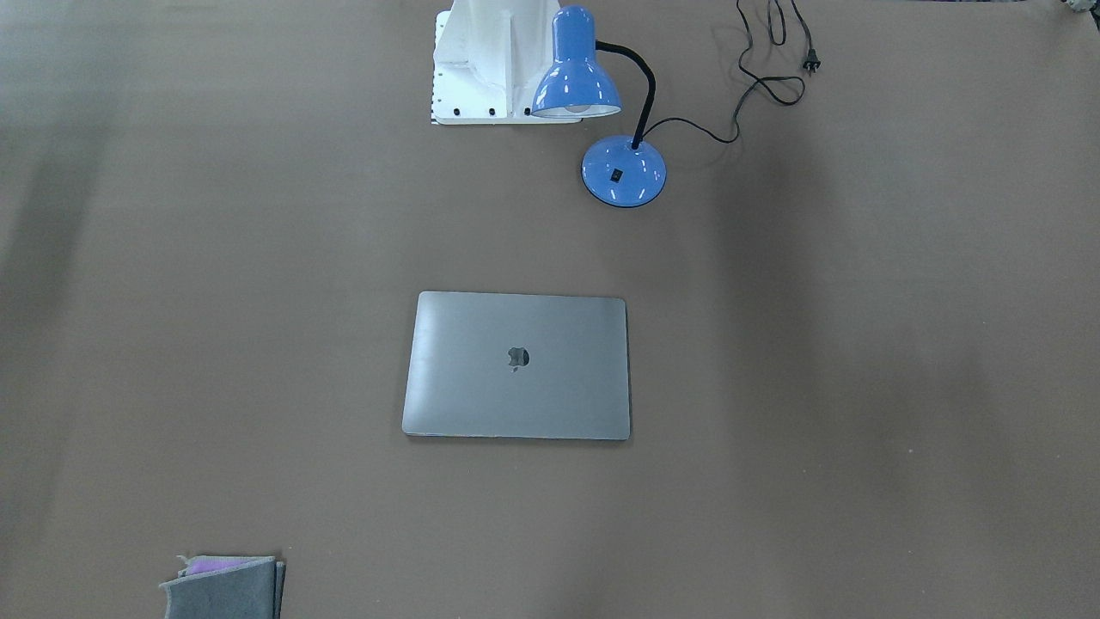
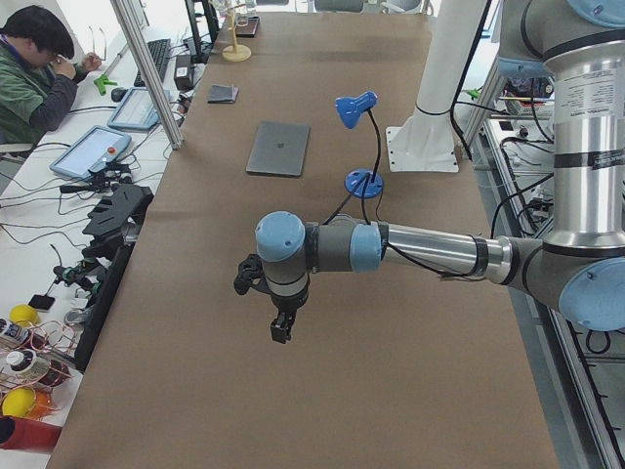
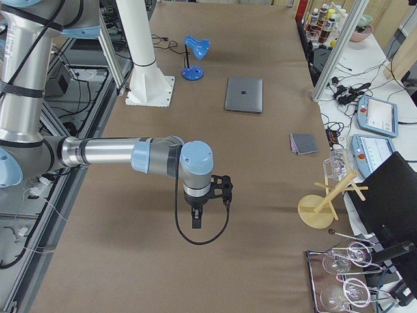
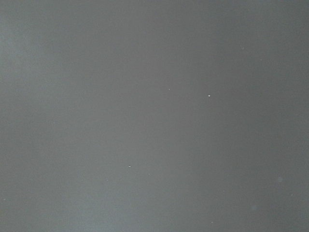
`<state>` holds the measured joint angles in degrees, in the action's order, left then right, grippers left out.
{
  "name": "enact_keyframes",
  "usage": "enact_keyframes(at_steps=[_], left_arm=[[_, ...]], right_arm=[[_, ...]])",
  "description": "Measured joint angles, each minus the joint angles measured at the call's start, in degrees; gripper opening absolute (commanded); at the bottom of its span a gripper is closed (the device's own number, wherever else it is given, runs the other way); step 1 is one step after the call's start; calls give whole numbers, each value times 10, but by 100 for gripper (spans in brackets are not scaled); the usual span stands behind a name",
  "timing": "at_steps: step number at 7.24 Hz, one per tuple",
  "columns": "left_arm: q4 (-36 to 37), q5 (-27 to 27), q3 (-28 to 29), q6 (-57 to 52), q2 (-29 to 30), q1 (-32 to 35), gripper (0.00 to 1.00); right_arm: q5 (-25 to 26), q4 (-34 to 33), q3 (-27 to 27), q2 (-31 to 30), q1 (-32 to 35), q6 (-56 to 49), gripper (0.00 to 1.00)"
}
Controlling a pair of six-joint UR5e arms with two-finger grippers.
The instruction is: Close laptop
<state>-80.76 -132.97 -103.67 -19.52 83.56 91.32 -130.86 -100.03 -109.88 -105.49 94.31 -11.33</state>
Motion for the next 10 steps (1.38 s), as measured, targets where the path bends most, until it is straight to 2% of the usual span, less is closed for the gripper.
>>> enact_keyframes(at_steps=[10], left_arm=[[1,0,21,2,-16,1,100]], right_arm=[[-9,1,0,-33,0,0,100]])
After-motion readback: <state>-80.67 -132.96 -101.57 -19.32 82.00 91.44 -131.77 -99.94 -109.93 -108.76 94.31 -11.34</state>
